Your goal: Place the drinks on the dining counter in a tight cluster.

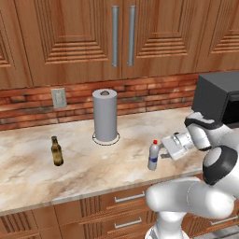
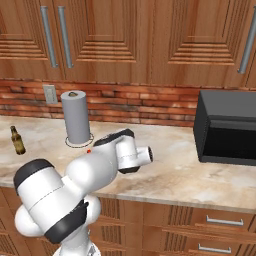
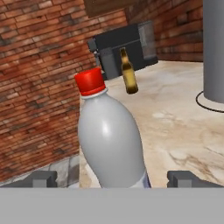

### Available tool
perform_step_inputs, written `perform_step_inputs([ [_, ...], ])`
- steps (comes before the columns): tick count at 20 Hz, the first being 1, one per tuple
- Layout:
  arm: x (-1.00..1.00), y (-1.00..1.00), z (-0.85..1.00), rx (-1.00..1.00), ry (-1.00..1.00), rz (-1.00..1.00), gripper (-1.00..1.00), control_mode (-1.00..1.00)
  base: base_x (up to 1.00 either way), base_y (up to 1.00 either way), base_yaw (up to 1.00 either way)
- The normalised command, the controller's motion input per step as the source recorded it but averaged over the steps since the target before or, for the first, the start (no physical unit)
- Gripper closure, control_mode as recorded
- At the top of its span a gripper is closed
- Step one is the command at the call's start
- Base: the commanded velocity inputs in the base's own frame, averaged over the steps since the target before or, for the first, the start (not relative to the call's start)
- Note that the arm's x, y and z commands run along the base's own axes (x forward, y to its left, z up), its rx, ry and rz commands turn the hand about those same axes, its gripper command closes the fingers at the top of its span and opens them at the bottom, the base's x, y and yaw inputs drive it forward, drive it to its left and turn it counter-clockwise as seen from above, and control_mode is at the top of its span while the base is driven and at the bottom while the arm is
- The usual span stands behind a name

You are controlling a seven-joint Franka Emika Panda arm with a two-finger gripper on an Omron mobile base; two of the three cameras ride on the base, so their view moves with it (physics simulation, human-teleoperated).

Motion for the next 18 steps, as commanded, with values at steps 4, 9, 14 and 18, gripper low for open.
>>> perform_step_inputs([
  [4,0.0,0.12,0.0,0.0,0.0,0.0,-1.0,-1.0,0.0,0.0,0.0],
  [9,0.0,0.15,0.0,0.0,0.0,0.0,-1.0,-1.0,0.0,0.0,0.0],
  [14,0.0,0.17,0.0,0.0,0.0,0.0,-1.0,-1.0,0.0,0.0,0.0],
  [18,0.0,0.14,0.0,0.0,0.0,0.0,-1.0,-1.0,0.0,0.0,0.0],
])
